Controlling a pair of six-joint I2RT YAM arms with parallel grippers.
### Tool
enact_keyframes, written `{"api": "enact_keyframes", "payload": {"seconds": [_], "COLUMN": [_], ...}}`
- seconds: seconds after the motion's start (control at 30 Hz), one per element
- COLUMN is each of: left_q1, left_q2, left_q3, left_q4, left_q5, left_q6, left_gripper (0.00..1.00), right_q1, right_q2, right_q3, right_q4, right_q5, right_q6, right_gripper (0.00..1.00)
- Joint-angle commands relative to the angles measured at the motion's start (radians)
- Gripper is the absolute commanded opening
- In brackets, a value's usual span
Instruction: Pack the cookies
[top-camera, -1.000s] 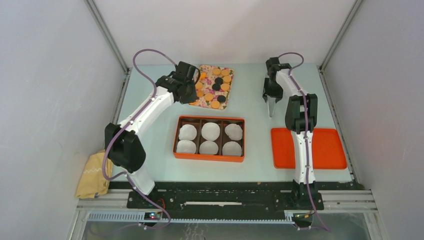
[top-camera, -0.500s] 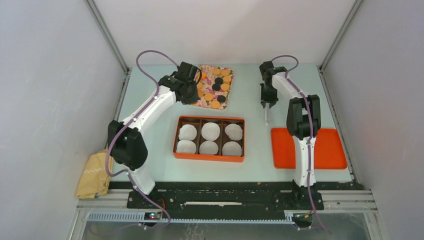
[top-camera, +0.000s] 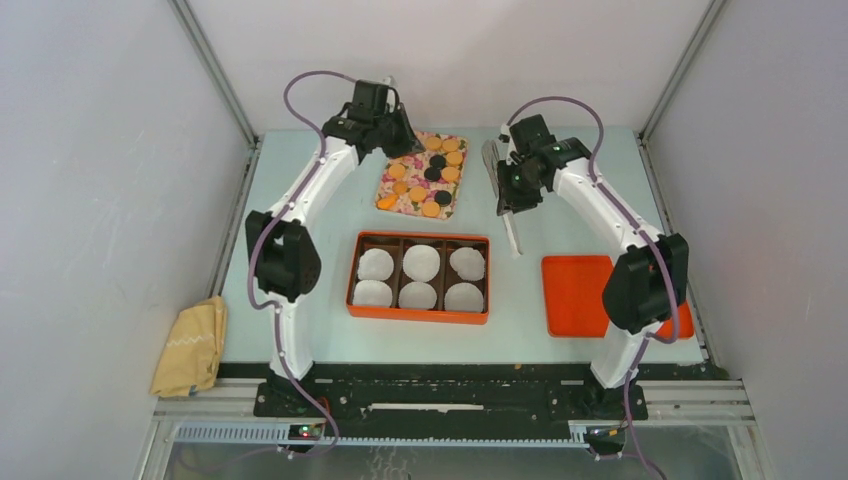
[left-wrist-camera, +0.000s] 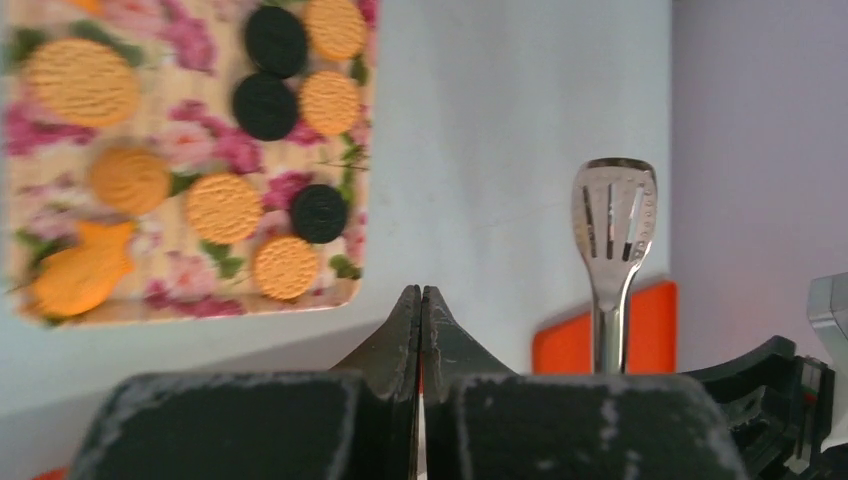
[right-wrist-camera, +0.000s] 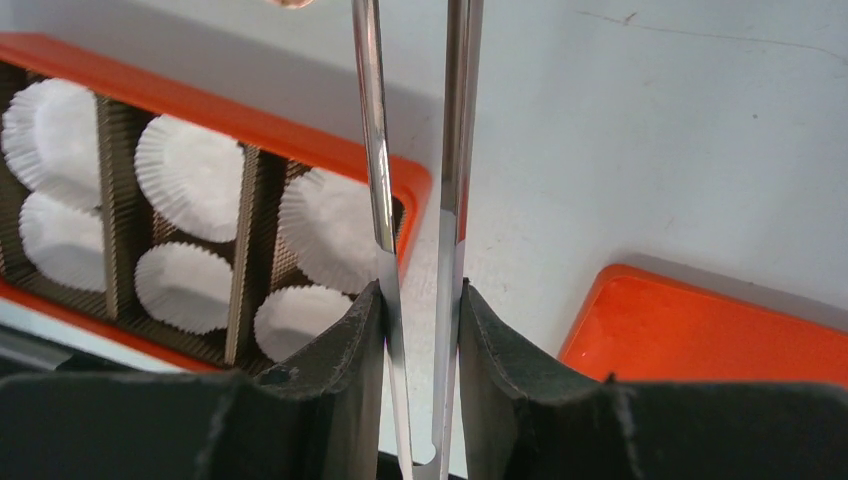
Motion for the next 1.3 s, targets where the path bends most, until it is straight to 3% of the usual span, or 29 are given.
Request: {"api": "enact_keyframes", "payload": {"seconds": [0.0, 0.27, 0.53, 1.07, 1.27], "left_q1": [-0.011, -0.062, -0.13, -0.136, -0.118], "left_q2": [0.059, 0.01, -0.011, -0.009, -0.039], "left_q3": [0.035, -0.092, -0.191, -0.446, -0.462], "left_q4": [0.138, 0.347, 0.454, 0.486, 0.45], "left_q5": [0.247, 0.363, 0.414, 0.375, 0.338], "left_q6": [-0.091, -0.174, -0.229, -0.194, -0.151], "left_gripper": [0.0, 0.0, 0.01, 0.0, 0.0], "right_q1": [0.009, 0.055, 0.082, 0.07, 0.076], "right_q2": [-0.059, 0.02, 0.095, 0.032, 0.025], "right_q3": [-0.022, 0.029, 0.083, 0.228, 0.201], "right_q4": [0.049, 0.062, 0.065, 0.003, -0.007], "right_q5": [-0.124, -0.182, -0.179, -0.085, -0.079], "right_q6": [-0.036, -0.032, -0.017, -0.021, -0.016], "right_gripper": [0.35, 0.34, 0.32, 0.31, 0.33]}}
